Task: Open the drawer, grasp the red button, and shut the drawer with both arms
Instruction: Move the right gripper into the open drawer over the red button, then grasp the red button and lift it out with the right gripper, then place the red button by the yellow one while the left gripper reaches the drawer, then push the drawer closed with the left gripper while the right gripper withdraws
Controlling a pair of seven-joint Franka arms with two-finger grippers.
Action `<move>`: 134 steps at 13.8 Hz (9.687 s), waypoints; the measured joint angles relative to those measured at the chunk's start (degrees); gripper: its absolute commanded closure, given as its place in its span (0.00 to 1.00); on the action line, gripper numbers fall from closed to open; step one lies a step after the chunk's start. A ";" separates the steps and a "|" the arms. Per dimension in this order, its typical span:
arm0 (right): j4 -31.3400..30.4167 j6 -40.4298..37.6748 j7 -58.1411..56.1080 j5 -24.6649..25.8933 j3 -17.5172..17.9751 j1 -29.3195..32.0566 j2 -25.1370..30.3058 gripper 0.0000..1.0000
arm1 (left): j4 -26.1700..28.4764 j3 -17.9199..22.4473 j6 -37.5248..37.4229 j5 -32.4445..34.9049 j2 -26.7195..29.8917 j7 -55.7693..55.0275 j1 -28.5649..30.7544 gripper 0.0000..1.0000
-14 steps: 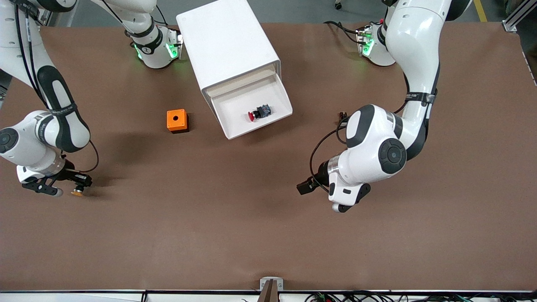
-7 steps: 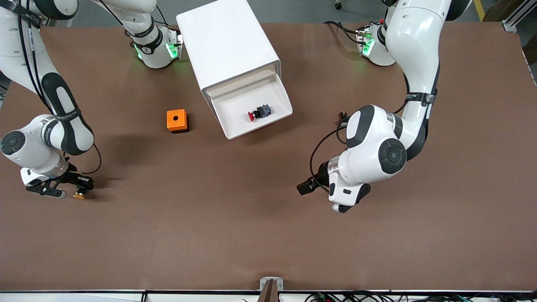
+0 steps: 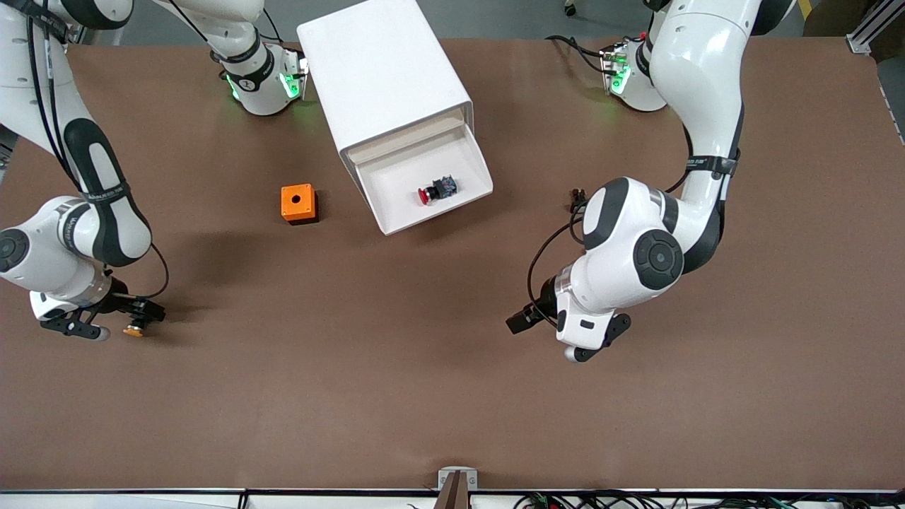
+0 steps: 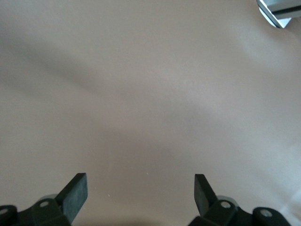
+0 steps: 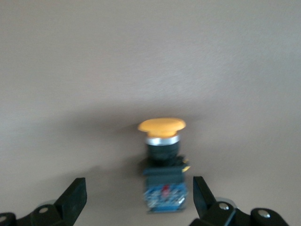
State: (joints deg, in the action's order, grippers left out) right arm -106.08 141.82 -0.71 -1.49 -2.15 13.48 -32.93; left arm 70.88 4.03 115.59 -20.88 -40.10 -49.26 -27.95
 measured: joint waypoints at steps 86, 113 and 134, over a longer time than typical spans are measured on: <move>-2.65 5.87 -0.90 2.75 -1.77 -8.09 -1.78 1.00 | 0.46 -1.41 -8.42 13.19 -2.32 -7.10 -19.77 0.00; 21.54 -42.80 -0.47 2.74 -1.16 -6.96 7.56 0.00 | 2.58 -2.81 -8.44 -6.10 -3.98 -7.08 -25.18 0.00; 36.92 -68.51 4.31 0.24 -0.76 -5.99 16.49 0.00 | 2.97 -1.34 -8.19 -5.39 0.19 -7.06 -18.06 0.00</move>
State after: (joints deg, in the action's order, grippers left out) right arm -69.15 73.31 3.60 -1.25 -2.92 7.49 -16.44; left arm 73.85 2.69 107.41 -26.27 -39.91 -56.32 -46.01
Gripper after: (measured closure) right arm 0.000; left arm 0.000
